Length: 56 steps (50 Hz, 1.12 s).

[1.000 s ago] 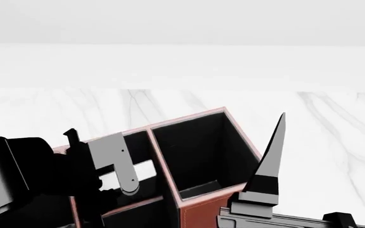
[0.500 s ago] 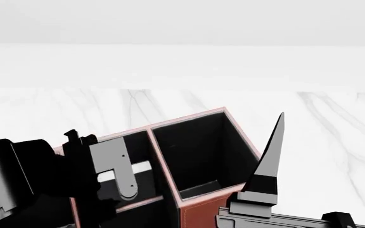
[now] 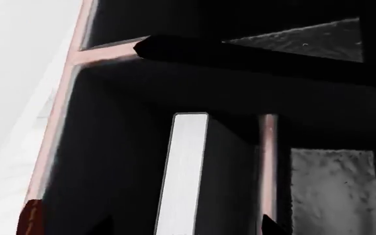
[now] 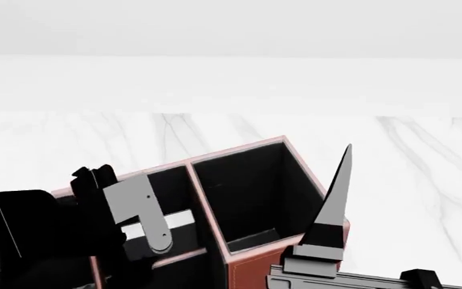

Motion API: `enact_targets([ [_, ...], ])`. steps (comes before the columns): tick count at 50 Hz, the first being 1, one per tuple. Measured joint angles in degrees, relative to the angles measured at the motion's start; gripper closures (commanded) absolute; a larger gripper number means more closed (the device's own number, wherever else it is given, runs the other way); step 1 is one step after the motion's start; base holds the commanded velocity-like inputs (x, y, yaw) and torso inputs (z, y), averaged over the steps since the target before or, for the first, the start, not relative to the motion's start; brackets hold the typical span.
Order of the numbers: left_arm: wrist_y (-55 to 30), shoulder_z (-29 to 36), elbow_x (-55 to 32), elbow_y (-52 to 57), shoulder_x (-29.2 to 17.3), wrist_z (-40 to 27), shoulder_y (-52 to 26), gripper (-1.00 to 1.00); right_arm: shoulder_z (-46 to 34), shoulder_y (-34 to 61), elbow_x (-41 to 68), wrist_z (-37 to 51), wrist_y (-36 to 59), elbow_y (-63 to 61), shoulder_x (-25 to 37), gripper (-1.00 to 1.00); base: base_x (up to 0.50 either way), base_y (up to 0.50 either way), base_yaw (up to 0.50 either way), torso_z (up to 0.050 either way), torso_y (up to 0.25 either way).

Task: Pick up the book and place it in the front compartment of the caddy.

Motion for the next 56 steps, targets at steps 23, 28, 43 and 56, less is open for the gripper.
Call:
enact_targets([
  [23,4.16,-12.16,-8.89,36.25,-19.54,-30.83,2.22,-1.0,-1.15,1.12,-0.08,0.22,1.08,-1.09,-0.36,-1.0,0.0,0.0,0.0,0.0,0.0],
  [28,3.98,-13.94,-7.87,44.52,-23.53,-40.99,2.1,-1.0,-1.15,0.9,-0.24,0.2,0.76,-0.97,-0.23,-1.0,0.0,0.0,0.0,0.0,0.0],
  [43,4.51,-16.49,-1.04,65.51,-31.45,-69.22,5.91,-1.0,-1.26,0.67,-0.43,0.49,0.51,-1.04,0.17,-1.0,0.0,0.0,0.0,0.0,0.0],
  [56,7.65,-14.43,8.28,74.06,-33.58,-80.71,12.92,-1.0,-1.92,0.74,-0.98,0.42,0.42,-0.93,0.03,-1.0,0.0,0.0,0.0,0.0,0.0],
])
